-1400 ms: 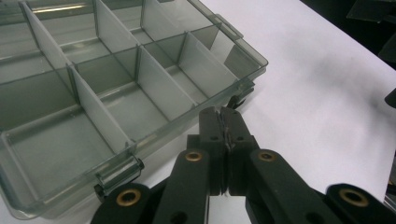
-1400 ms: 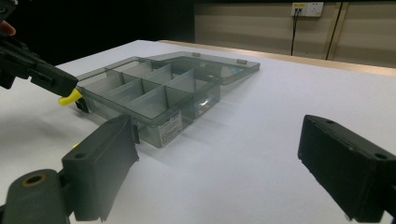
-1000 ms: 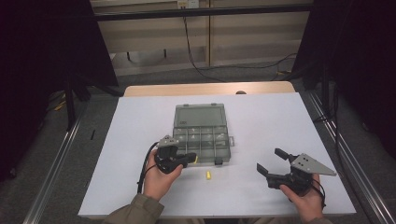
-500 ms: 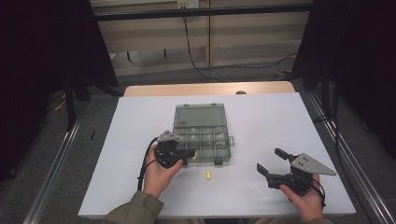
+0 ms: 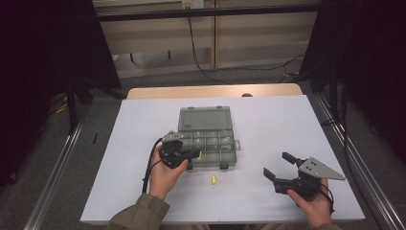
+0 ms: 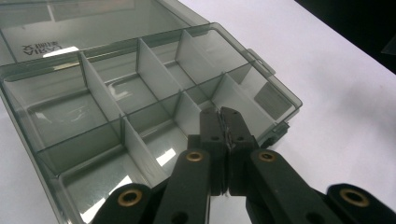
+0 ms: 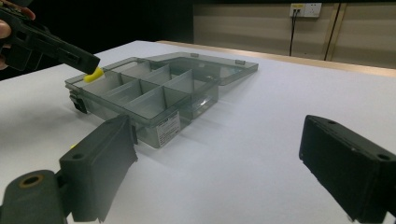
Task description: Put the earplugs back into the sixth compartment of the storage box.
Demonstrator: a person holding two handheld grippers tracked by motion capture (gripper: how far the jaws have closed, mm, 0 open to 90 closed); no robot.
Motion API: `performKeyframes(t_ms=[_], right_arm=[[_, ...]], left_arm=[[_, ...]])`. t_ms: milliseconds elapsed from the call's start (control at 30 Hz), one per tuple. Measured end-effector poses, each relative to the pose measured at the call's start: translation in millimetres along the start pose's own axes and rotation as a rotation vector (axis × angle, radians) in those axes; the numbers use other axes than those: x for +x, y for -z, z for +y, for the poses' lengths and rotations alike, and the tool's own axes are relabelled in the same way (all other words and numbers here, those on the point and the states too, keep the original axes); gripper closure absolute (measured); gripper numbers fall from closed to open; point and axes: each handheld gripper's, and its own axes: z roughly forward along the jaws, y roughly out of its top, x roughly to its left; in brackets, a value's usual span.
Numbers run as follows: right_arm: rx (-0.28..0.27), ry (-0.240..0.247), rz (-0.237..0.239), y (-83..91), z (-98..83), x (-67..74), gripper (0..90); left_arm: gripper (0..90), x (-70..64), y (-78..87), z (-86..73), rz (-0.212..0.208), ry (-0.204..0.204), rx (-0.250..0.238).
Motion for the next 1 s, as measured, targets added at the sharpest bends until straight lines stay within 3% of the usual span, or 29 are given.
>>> performKeyframes(t_ms=[400, 633, 833, 1000], right_arm=[[0.002, -0.002, 0.002, -0.5, -0.3, 1.0, 9.7], [0.003, 0.000, 0.001, -0.5, -0.4, 1.1, 9.8], [0.004, -0.002, 0.001, -0.2, -0.4, 1.0, 9.8], [0.004, -0.002, 0.000, 0.3, -0.3, 0.8, 9.9]], left_arm=[[88.1, 5.0, -5.2, -0.2, 0.038, -0.007, -0.009], [81.6, 6.9, -5.5, -0.6, 0.052, -0.015, -0.024], [76.9, 5.8, -3.5, -0.3, 0.043, -0.016, -0.038], [70.9, 2.2, 0.1, -0.3, 0.005, -0.012, -0.038]])
